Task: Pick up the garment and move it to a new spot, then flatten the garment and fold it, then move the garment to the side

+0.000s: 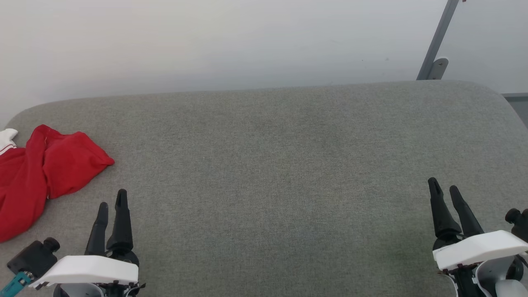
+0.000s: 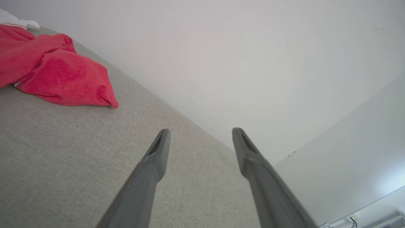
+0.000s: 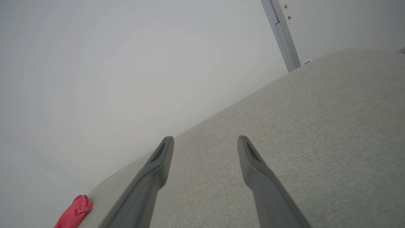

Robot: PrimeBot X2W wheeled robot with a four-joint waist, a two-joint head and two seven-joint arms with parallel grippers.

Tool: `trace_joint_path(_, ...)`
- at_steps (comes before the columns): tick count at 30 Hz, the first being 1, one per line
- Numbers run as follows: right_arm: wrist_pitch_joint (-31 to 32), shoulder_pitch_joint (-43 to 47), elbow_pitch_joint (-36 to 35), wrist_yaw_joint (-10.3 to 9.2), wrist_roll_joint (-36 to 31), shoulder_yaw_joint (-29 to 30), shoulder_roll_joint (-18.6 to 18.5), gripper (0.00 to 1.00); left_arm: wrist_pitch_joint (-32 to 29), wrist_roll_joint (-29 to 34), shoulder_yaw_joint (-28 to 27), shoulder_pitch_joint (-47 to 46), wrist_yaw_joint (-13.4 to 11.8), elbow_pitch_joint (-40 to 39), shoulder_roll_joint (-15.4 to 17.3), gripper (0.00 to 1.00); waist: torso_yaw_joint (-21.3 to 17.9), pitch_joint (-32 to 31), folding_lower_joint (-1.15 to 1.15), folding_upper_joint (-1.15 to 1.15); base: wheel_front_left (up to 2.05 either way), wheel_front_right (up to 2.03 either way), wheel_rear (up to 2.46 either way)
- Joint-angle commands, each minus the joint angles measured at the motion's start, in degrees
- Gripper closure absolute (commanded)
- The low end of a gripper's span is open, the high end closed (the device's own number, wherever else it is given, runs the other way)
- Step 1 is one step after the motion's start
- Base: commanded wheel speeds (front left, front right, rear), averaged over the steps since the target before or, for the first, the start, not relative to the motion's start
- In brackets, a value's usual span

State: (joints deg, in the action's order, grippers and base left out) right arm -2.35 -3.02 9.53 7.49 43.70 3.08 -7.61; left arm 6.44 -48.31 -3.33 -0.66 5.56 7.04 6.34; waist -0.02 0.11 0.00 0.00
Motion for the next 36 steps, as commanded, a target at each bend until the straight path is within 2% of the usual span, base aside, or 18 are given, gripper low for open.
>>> trace_joint_path(1,-0.6,-0.2,-1.0,0.00,-1.6,-0.2,-0.5,0.00,0.5,2.0,-0.2,0.2,0.5,-0.9,0.3,0.00,0.0,0.0,0.00,0.00,0.00,0.00,0.00)
trace_joint_path(36,-4.0,0.9,-4.1,0.00,-19.7,-1.6,-2.2,0.00,5.4,19.6,0.1,1.7,1.6,-3.2,0.3,0.00,0.1,0.6,0.00,0.00,0.00,0.00,0.00)
